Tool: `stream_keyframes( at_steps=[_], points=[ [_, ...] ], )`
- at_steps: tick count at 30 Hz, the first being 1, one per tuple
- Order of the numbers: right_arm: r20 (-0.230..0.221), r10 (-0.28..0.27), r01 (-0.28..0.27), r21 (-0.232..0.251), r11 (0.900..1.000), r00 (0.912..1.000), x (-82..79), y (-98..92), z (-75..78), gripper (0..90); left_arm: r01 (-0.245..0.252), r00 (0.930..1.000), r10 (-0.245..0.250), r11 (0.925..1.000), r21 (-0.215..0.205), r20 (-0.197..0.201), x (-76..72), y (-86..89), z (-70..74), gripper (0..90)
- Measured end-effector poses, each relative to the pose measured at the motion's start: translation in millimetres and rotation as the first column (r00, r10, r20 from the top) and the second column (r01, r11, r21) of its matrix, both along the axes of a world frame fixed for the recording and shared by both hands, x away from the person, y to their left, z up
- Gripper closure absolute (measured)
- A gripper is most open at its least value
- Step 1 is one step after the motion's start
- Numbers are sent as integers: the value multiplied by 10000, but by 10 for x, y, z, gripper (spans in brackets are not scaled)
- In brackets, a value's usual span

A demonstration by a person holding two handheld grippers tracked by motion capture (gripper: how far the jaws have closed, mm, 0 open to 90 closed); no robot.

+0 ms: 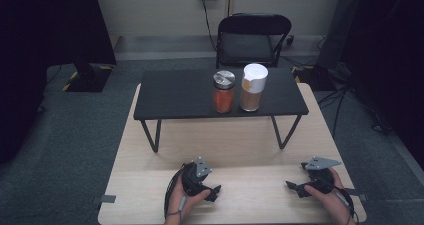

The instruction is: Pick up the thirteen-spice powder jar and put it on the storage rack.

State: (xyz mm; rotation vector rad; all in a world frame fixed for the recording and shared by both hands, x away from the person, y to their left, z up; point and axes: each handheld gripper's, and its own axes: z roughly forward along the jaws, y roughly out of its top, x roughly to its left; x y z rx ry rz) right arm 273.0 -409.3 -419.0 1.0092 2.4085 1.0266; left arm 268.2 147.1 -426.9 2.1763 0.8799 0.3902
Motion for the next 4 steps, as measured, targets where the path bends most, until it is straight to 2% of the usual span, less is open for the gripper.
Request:
stream_keyframes(
  at_steps=[4],
  points=[
    [4, 28, -28, -3, 10000, 10000, 2, -4, -1, 18, 1, 10000, -1, 10000, 3, 0, 0, 0, 0, 1]
  ],
)
